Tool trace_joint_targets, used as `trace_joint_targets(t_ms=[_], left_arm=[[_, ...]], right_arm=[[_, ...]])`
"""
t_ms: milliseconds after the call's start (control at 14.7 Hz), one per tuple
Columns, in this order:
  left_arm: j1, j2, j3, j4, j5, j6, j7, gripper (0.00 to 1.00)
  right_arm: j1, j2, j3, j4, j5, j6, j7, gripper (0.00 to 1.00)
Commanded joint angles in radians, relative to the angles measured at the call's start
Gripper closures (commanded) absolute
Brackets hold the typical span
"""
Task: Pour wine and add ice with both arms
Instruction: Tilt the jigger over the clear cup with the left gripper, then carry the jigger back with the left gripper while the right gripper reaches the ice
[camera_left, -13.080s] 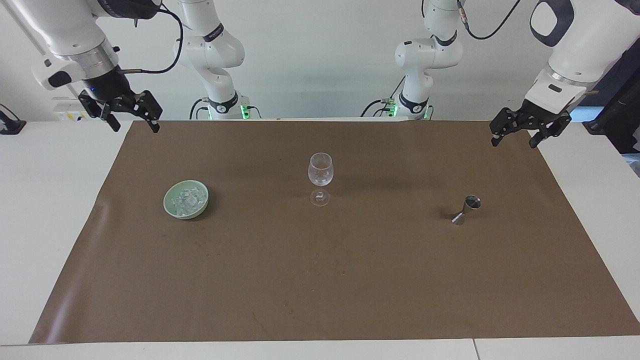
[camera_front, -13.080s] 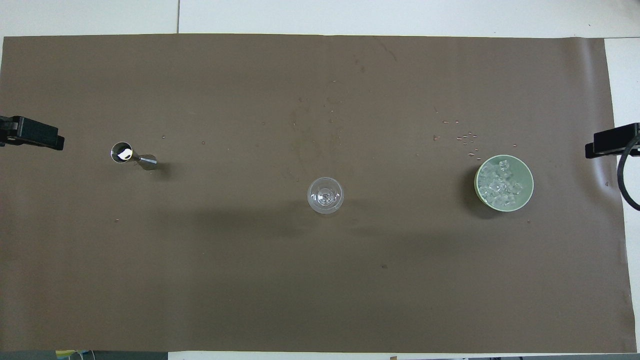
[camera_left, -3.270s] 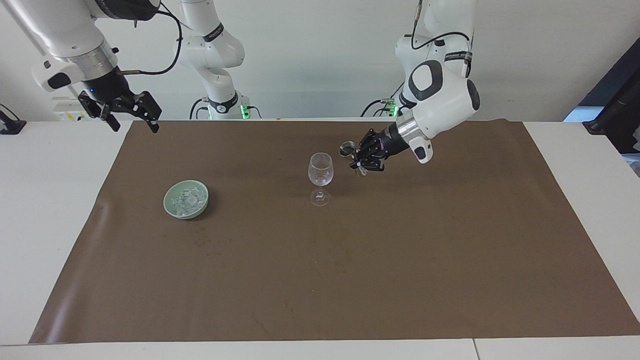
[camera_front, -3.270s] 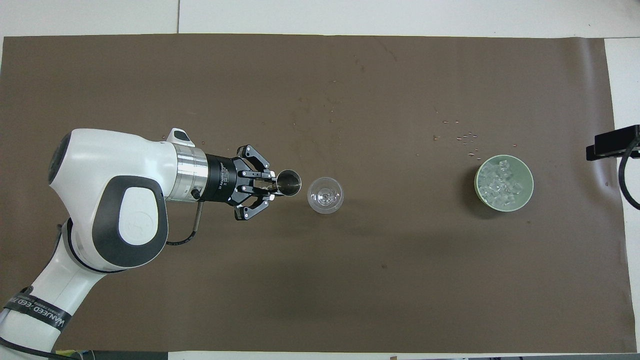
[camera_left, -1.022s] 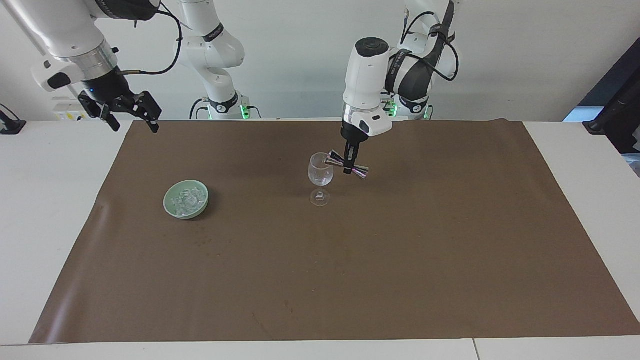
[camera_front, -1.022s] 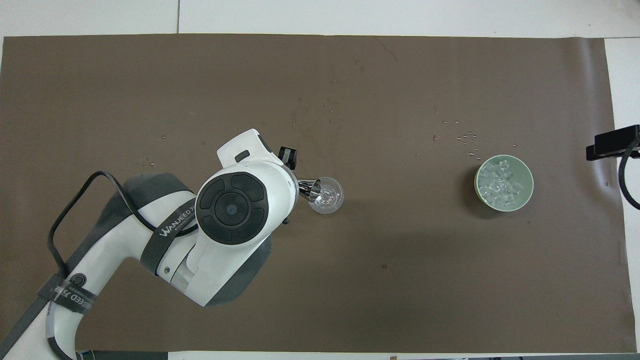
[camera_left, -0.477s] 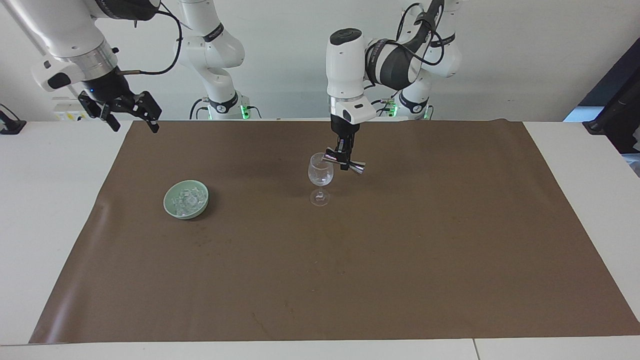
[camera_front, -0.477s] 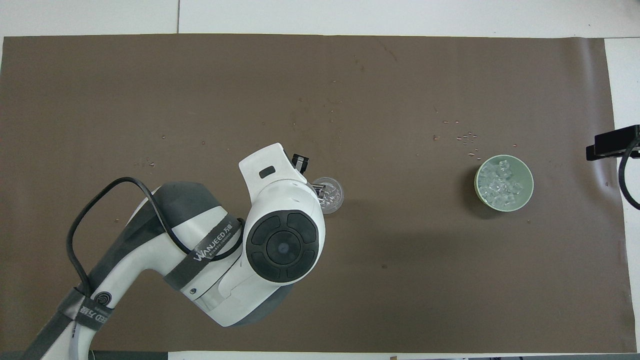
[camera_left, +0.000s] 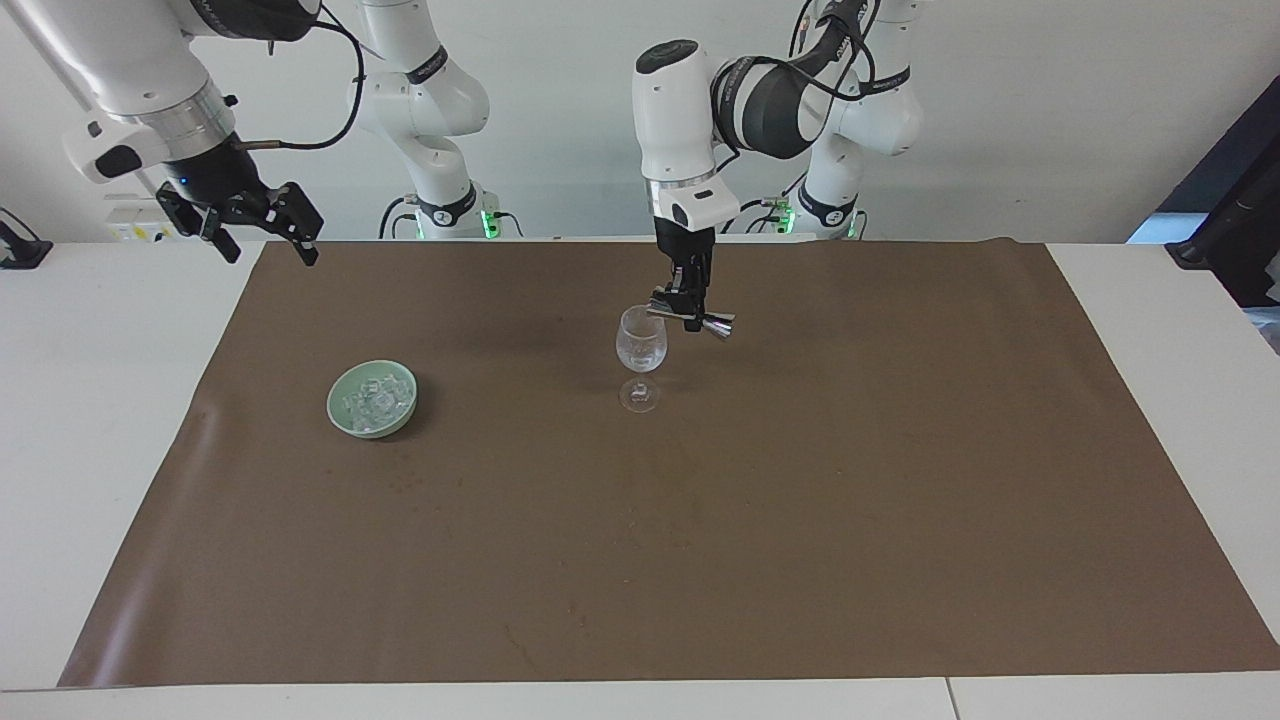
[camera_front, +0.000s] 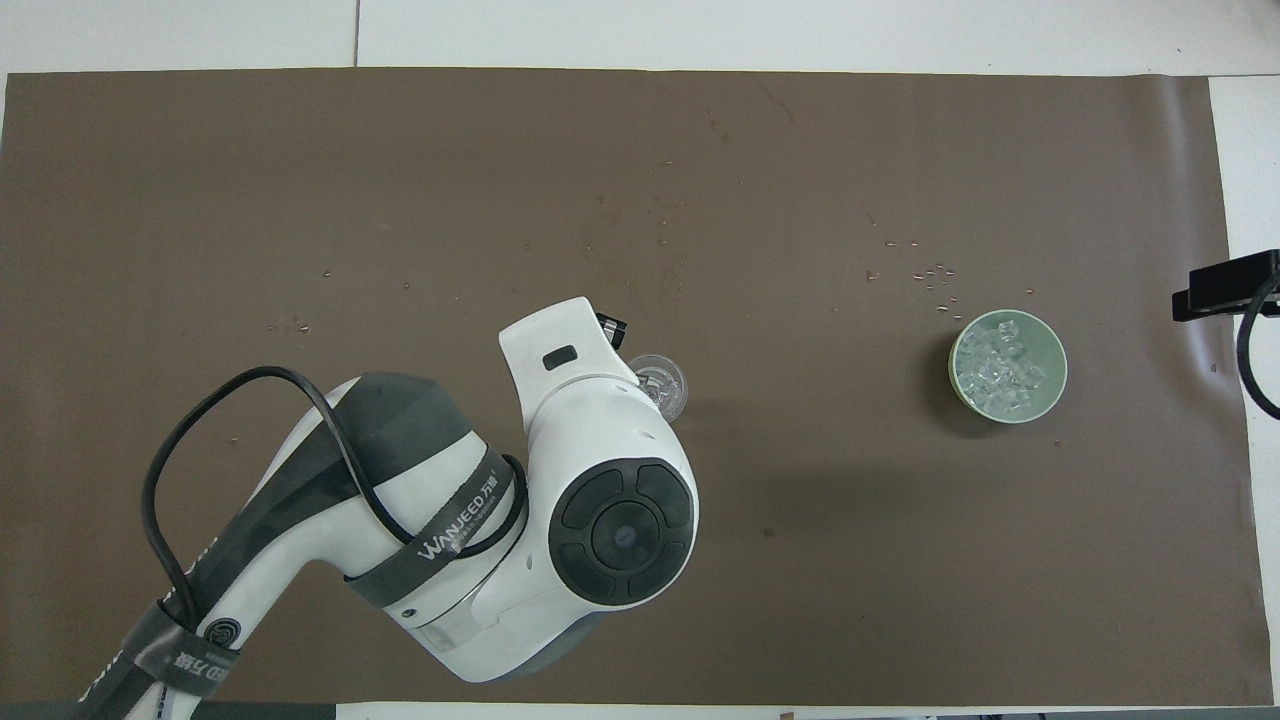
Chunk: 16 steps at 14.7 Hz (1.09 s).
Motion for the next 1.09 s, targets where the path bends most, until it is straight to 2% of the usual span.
trace_joint_targets(t_ms=[0,613,1022], left_arm=[[-0.034,0.005,0.007,0.020,0.046,-0.033,-0.021,1.00],[0.010,0.010,0.012,0.024,0.020,-0.007,-0.015,1.00],[0.107,0.007,0.013,0.012,-0.230,0.115,-0.004,1.00]], right_arm=[[-0.015,-0.009,0.009,-0.010,0.008,-0.005,-0.017,0.00],[-0.006,-0.009,0.009,-0.010,0.008,-0.006,-0.022,0.00],[-0.003,-0.031,0.012,-0.067,0.011,0.026,-0.028,0.00]])
